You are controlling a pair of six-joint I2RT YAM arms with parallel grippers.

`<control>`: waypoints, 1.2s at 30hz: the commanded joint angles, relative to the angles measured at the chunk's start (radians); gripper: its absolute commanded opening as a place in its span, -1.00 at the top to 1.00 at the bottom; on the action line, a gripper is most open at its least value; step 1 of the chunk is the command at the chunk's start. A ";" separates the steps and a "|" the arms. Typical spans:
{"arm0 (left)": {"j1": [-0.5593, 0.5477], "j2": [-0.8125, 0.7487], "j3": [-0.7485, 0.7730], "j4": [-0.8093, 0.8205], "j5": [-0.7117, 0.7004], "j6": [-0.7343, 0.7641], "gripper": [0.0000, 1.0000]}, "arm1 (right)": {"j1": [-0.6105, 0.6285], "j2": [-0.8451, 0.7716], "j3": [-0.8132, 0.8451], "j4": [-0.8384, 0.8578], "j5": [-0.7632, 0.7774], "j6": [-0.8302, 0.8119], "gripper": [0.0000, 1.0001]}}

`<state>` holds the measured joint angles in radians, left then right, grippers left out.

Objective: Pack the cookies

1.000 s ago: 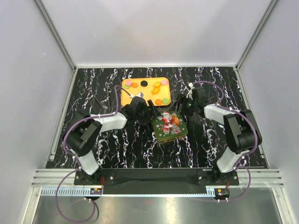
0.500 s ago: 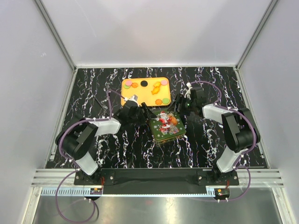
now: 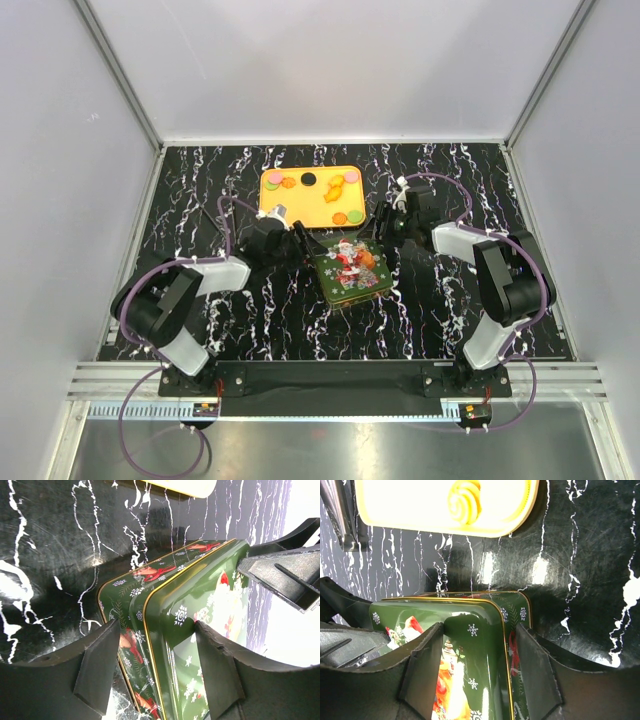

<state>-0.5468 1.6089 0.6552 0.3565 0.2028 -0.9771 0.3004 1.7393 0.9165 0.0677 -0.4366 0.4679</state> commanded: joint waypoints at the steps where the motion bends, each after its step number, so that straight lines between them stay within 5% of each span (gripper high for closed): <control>1: 0.018 -0.030 -0.026 0.032 -0.011 0.017 -0.32 | 0.022 0.055 -0.016 -0.105 0.062 -0.041 -0.22; 13: 0.064 0.039 -0.104 0.225 0.029 -0.078 -0.31 | 0.023 0.055 -0.025 -0.097 0.058 -0.038 -0.22; 23: 0.056 0.140 -0.140 0.274 0.038 -0.138 0.61 | 0.023 0.048 -0.031 -0.083 0.049 -0.023 -0.22; 36: -0.065 0.232 -0.031 0.041 -0.068 -0.132 0.83 | 0.034 0.058 0.015 -0.137 0.075 -0.043 -0.42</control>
<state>-0.5320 1.7538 0.6281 0.6937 0.1738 -1.1530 0.2878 1.7462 0.9432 0.0917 -0.3294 0.4492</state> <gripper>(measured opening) 0.309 0.707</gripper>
